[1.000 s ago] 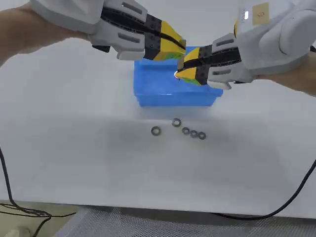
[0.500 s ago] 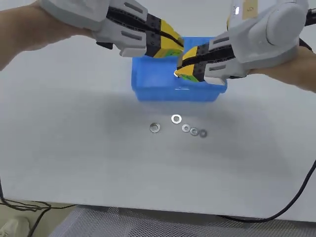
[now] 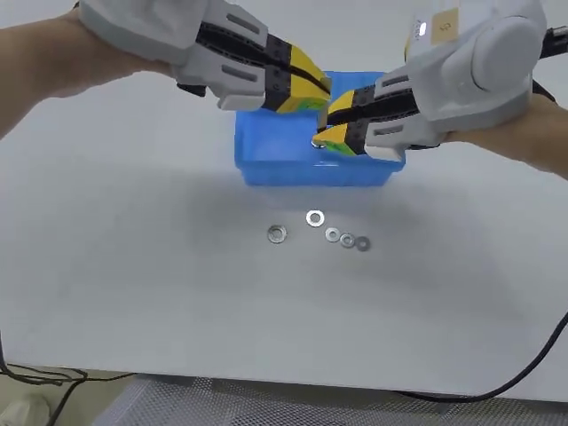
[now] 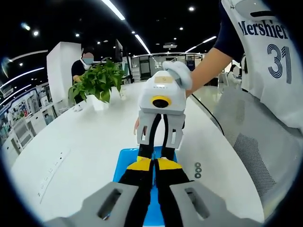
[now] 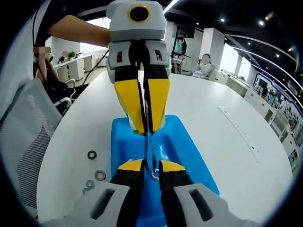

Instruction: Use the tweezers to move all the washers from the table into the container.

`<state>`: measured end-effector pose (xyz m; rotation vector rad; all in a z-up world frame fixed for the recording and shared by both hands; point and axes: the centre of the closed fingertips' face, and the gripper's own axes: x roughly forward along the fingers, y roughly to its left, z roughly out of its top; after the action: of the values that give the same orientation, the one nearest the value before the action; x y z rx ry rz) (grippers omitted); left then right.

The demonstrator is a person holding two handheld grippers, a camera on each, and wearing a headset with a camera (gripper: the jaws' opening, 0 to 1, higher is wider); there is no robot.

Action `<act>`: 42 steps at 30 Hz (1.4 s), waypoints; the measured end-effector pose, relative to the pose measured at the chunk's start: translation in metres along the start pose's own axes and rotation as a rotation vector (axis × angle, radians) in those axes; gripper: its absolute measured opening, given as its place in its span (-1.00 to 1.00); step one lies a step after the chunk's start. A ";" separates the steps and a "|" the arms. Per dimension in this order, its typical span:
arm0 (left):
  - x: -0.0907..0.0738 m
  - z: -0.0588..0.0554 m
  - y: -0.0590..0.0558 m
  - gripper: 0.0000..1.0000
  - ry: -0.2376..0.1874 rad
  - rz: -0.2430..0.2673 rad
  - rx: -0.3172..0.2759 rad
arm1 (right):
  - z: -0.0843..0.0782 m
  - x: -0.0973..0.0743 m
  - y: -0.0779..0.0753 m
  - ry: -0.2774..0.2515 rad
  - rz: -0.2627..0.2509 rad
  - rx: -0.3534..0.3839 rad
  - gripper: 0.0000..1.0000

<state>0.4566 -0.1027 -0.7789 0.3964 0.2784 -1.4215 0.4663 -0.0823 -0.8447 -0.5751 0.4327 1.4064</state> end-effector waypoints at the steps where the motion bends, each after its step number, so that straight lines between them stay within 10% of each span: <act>1: -0.001 0.000 0.000 -0.90 0.002 -0.001 0.003 | 0.001 0.000 0.000 -0.001 -0.002 0.000 -0.71; 20: -0.024 0.031 -0.014 -0.90 -0.003 0.035 0.086 | 0.040 -0.026 0.014 -0.056 -0.039 -0.068 -0.70; 29: -0.035 0.044 -0.050 -0.90 -0.009 0.039 0.103 | 0.053 -0.035 0.043 -0.067 -0.025 -0.104 -0.70; 42: -0.044 0.027 -0.095 -0.90 -0.004 0.037 0.047 | 0.053 -0.020 0.096 -0.063 0.043 -0.085 -0.70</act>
<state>0.3552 -0.0846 -0.7459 0.4350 0.2339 -1.3946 0.3656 -0.0594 -0.8024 -0.5913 0.3382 1.4854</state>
